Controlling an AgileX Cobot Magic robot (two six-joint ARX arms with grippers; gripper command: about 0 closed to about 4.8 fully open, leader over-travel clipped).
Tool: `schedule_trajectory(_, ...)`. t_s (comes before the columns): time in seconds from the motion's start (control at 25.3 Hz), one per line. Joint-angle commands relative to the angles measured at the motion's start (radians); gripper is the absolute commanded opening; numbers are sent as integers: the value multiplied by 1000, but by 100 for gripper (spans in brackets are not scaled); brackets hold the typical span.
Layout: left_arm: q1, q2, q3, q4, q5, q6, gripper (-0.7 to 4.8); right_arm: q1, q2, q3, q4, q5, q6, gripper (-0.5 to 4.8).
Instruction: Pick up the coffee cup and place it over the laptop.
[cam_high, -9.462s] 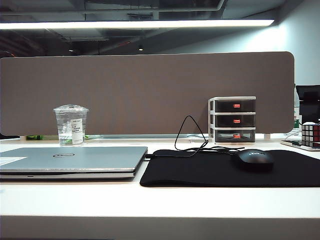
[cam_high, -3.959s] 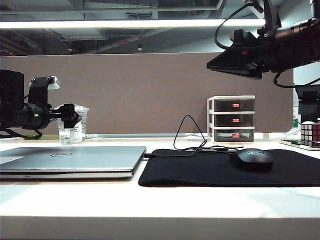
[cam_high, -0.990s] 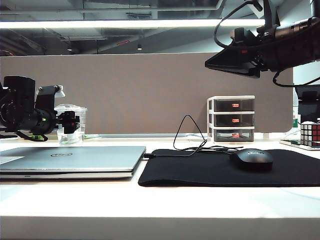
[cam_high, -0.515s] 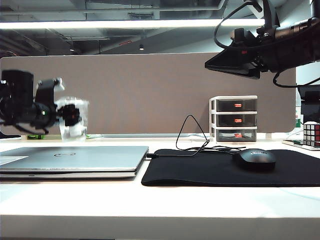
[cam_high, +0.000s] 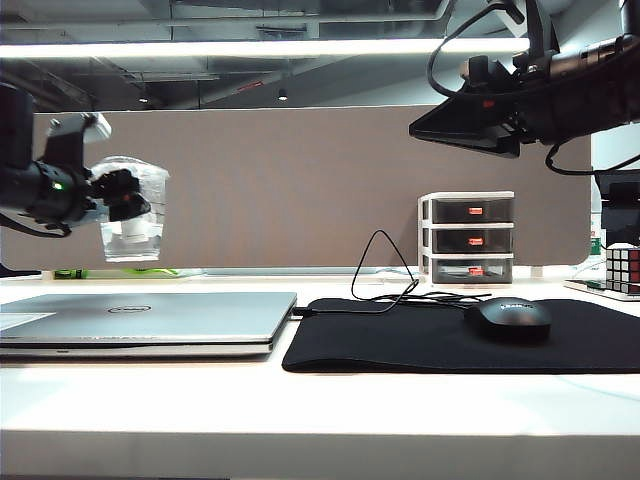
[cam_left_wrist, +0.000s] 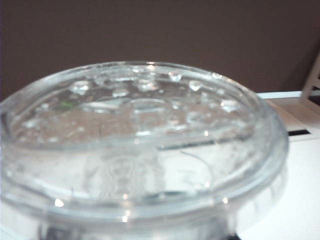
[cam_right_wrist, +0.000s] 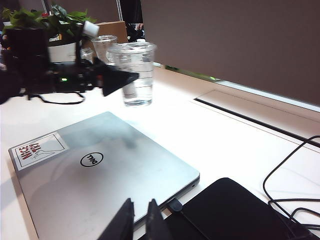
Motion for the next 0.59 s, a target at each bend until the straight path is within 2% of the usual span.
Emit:
schedule_trajectory(0.04, 0, -72, -74, 85, 15, 3, 299, 1, -3, 4, 16, -6, -4, 53)
schedule_trajectory(0.16, 0, -151, -169, 113, 35, -9, 299, 1, -3, 5, 17, -8, -4, 54)
schedule_trajectory(0.28, 0, -212, -274, 120, 111, -27, 299, 1, -3, 5, 17, -18, -4, 53)
schedule_trajectory(0.36, -3, -227, -315, 140, 112, -27, 299, 1, -3, 5, 17, -24, -4, 53)
schedule_trajectory(0.48, -14, -248, -441, 282, 111, -72, 299, 2, -3, 4, 17, -27, -3, 53)
schedule_trajectory(0.59, -30, -248, -508, 401, 111, -79, 299, 2, -3, 4, 17, -28, -3, 54)
